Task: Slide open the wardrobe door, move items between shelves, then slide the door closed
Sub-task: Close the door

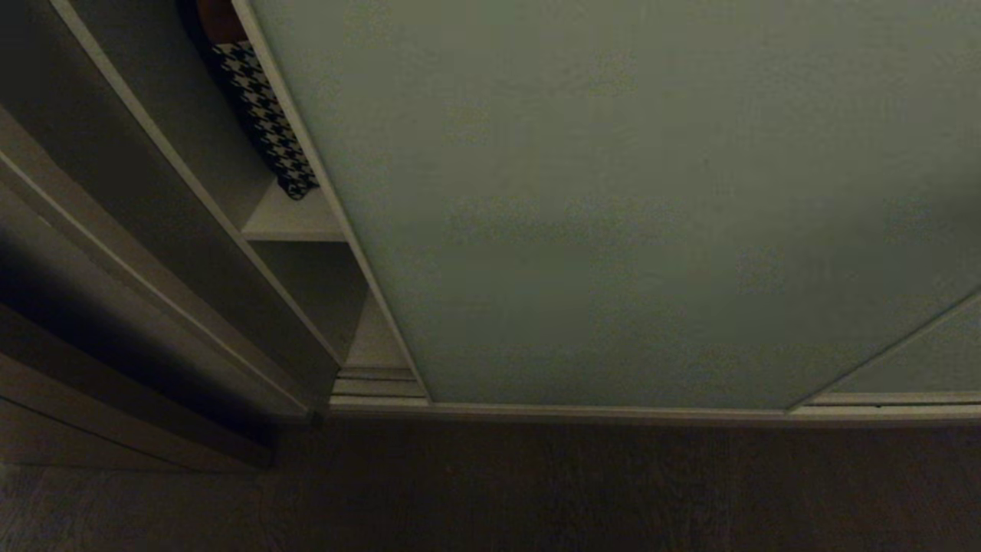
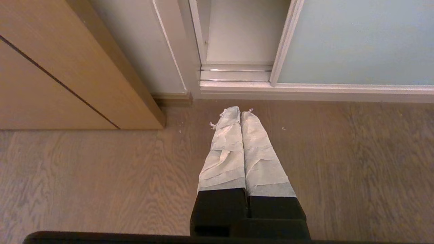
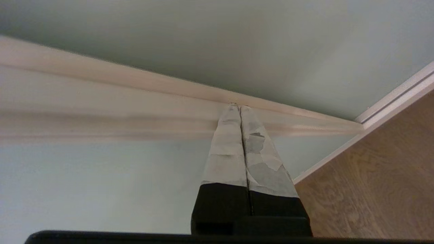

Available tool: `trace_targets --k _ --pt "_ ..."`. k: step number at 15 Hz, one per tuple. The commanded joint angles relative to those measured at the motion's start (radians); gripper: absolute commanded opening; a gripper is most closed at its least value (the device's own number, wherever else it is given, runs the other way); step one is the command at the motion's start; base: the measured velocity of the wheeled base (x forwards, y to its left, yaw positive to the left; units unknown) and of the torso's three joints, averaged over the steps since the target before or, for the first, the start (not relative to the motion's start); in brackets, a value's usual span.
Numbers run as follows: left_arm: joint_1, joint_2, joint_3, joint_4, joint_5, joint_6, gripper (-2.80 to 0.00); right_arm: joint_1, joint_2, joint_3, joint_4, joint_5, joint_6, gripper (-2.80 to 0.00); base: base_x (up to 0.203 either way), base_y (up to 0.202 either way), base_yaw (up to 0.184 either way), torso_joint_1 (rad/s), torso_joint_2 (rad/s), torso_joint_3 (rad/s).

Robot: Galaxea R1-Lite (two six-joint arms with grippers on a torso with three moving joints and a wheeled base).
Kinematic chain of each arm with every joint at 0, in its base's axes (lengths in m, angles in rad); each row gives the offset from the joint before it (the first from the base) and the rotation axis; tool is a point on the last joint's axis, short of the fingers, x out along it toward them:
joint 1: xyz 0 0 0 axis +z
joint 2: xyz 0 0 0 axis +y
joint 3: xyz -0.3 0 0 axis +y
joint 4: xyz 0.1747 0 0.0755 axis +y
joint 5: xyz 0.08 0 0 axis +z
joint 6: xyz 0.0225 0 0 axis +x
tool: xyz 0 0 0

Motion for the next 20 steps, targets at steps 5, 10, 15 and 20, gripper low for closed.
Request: trace_targets --k 5,10,15,20 --pt "0.001 0.001 0.0 0.0 0.0 0.0 -2.8 0.043 -0.001 0.013 -0.042 -0.056 0.017 -2.8 0.0 0.0 0.0 0.0 0.0 0.0" --pt "0.001 0.001 0.0 0.0 0.0 0.0 -2.8 0.069 -0.028 0.037 -0.041 -0.056 0.016 -2.8 0.0 0.0 0.0 0.0 0.0 0.0" --pt "0.001 0.001 0.0 0.0 0.0 0.0 -2.8 0.125 -0.101 0.104 -0.037 -0.054 0.017 -2.8 0.0 0.0 0.0 0.0 0.0 0.0" --pt "0.0 0.001 0.0 0.0 0.0 0.0 -2.8 0.17 -0.211 0.195 -0.034 -0.052 0.019 -2.8 0.0 0.0 0.0 0.0 0.0 0.0"
